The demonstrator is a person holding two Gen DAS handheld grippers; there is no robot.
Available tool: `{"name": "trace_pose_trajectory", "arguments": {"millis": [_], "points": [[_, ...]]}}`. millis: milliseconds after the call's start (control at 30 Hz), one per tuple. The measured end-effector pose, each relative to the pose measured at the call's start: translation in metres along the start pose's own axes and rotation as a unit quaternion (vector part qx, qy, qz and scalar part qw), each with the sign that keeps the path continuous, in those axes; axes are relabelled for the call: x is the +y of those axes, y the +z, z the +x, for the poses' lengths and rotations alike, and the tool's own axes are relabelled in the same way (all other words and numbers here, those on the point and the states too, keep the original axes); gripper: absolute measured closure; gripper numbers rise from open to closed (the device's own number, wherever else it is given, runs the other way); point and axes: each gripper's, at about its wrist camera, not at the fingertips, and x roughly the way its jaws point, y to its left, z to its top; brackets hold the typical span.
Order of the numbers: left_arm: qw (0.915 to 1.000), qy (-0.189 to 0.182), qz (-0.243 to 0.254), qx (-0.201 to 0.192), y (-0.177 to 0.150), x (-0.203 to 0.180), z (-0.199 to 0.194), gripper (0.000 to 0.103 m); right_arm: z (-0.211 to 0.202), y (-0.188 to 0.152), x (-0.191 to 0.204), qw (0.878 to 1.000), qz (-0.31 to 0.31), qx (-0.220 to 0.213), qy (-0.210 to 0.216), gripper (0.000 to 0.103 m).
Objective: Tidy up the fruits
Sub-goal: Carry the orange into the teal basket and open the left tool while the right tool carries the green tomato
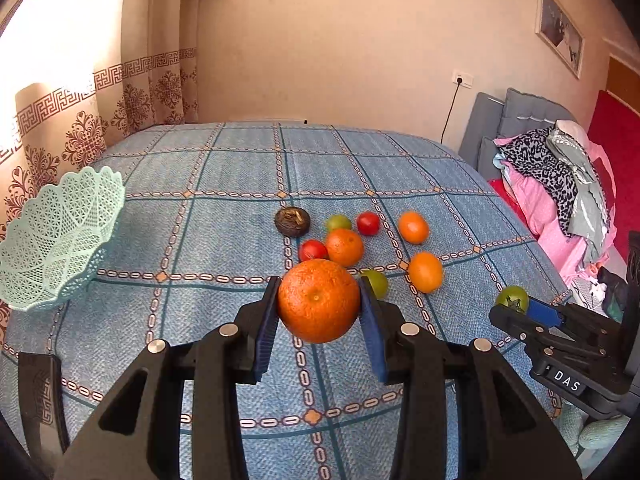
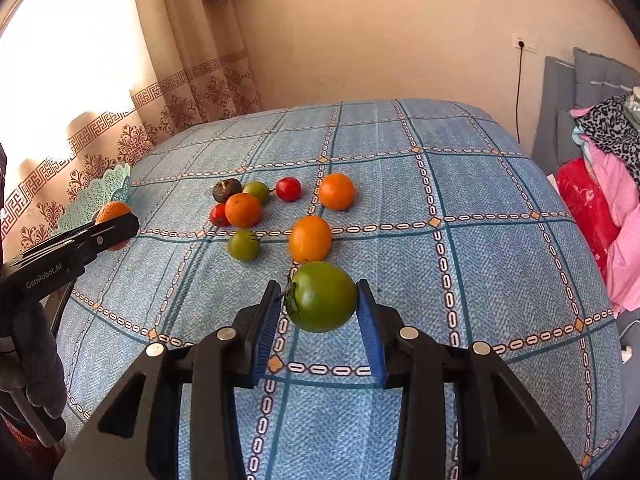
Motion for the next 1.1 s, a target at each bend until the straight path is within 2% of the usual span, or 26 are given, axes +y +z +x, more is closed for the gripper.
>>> {"name": "trace_pose_trajectory", "arguments": {"millis": [267,567,733,800,900,1033,1100], "points": [[0.9959,0.069,-0.04,-0.043,0.019,0.07,-0.027,0.064,0.014,0.04,0.069,0.998,-0.04,-0.011,0.051,0.064],[0.9846,0.133,-0.089,-0.071,0.029,0.151,-0.04,0.064,0.038,0.083,0.163,0.989,-0.083,-0.032,0.119,0.064],[0.9766,0.162,-0.122,-0.071,0.03,0.195,-0.042,0.064,0.059,0.094,0.209,0.984,-0.103,-0.023,0.147,0.064],[0.9752,0.164,-0.133,-0.067,0.029,0.208,-0.042,0.064,0.065,0.095,0.214,0.984,-0.104,-0.023,0.146,0.064],[0.9741,0.166,-0.141,-0.062,0.028,0.218,-0.038,0.064,0.079,0.095,0.201,0.987,-0.086,-0.01,0.137,0.064],[0.9746,0.161,-0.149,-0.044,0.023,0.226,-0.021,0.064,0.109,0.088,0.18,0.987,-0.06,0.05,0.141,0.063],[0.9756,0.155,-0.152,-0.035,0.02,0.227,-0.014,0.064,0.121,0.082,0.177,0.987,-0.06,0.066,0.133,0.063]]}}
